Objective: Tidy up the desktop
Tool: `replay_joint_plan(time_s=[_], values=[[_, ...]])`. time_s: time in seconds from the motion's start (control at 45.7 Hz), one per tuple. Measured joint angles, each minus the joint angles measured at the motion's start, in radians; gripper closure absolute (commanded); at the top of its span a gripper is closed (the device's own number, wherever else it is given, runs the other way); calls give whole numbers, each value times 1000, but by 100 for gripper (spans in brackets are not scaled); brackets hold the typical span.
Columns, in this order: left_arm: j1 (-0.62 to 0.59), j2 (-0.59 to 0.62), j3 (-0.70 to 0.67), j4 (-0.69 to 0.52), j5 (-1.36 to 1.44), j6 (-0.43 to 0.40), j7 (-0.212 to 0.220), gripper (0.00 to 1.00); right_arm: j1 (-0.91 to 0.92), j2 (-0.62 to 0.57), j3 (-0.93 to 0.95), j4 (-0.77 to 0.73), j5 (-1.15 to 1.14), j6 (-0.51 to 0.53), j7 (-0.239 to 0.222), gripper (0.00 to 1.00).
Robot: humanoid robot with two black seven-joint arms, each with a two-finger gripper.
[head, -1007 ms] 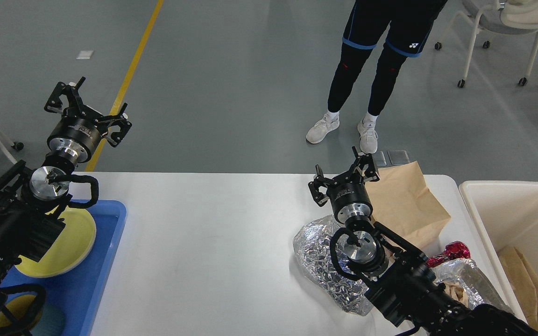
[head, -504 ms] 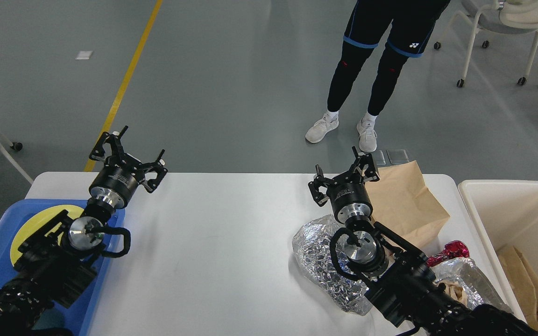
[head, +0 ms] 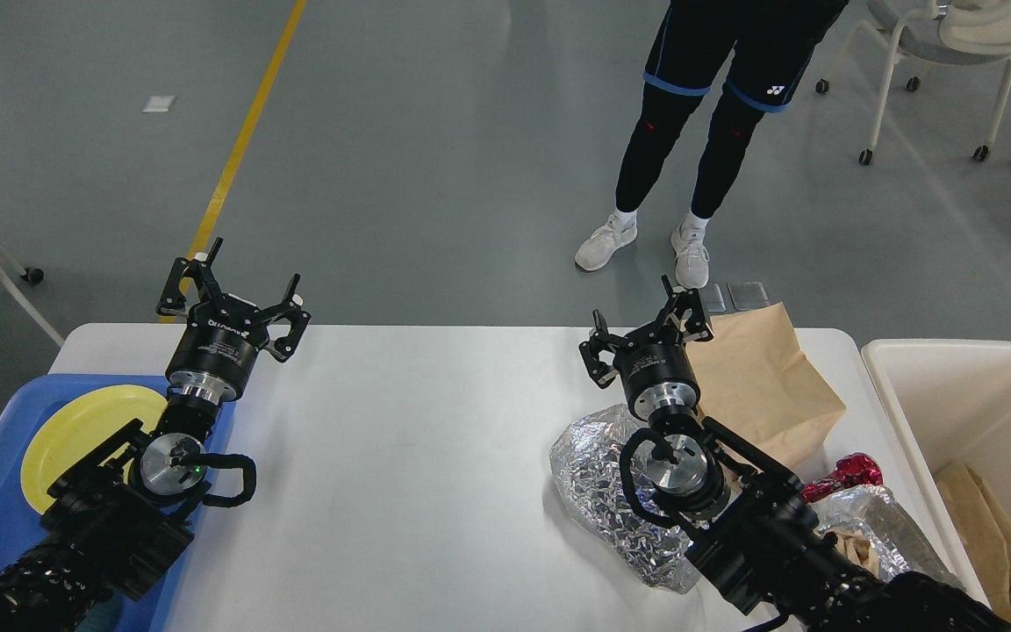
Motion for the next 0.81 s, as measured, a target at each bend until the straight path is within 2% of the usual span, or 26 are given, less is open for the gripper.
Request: replay_joint_plan(time_s=[0.438,0.591,0.679,0.81], values=[[1,0,-2,0,0,0,0,3,6,5,12,-11,0,-16,0,0],[1,0,-2,0,0,0,0,3,61,-3,-19,-41,16,-20,-3,0],[1,0,-2,0,0,0,0,3,134,-48,-84,-67,75,-22,-3,0],[1,0,-2,0,0,-1,0,3,315,-184,-222,-155,207,-23,-3,0]])
